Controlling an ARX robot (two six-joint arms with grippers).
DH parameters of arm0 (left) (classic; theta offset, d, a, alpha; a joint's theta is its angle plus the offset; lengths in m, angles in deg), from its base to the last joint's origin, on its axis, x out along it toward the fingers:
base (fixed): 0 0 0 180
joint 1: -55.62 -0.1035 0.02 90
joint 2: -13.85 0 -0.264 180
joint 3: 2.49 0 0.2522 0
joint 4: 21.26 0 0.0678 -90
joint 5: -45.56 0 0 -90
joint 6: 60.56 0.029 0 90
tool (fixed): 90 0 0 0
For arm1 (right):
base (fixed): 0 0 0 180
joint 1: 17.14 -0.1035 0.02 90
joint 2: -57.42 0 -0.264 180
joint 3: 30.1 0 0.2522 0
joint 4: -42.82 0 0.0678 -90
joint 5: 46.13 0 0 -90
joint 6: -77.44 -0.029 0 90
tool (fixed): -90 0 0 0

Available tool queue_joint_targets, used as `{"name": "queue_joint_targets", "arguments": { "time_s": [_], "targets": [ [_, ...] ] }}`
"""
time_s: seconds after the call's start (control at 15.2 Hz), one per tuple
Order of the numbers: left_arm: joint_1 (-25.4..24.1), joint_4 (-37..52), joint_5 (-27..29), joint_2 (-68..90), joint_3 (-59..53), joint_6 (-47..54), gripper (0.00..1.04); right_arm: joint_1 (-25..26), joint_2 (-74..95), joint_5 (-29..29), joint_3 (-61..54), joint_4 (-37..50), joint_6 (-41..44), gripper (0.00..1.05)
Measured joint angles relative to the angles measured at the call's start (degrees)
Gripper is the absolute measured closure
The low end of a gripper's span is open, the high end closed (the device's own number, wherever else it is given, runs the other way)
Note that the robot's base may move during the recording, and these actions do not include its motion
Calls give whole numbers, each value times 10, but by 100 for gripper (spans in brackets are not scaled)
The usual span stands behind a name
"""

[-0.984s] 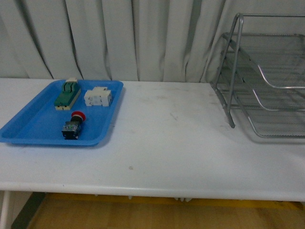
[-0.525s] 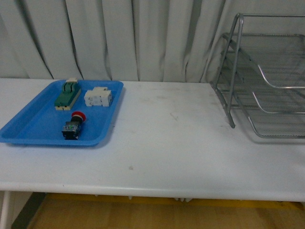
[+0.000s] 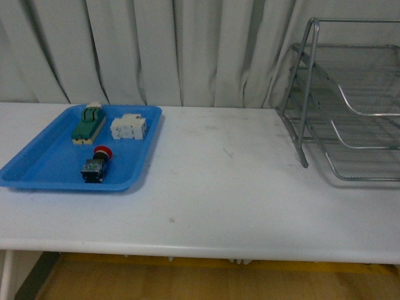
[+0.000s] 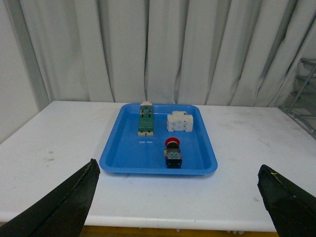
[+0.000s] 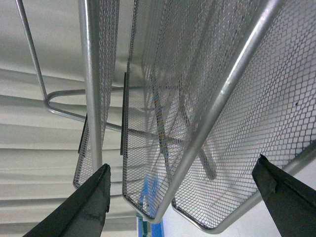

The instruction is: Place button on rack with both arms

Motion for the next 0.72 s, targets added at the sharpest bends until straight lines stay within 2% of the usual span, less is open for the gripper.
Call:
{"name": "queue_joint_targets", "arguments": {
  "time_s": [0.33, 0.46, 0.72],
  "targets": [
    [0, 0, 0, 0, 0, 0, 7, -4, 17, -11, 52, -22, 17, 21],
    [0, 0, 0, 0, 0, 0, 7, -4, 30, -18, 74, -55, 33, 36],
    [0, 0, 0, 0, 0, 0, 7, 1, 35, -24, 100, -76, 52, 84]
  ]
}}
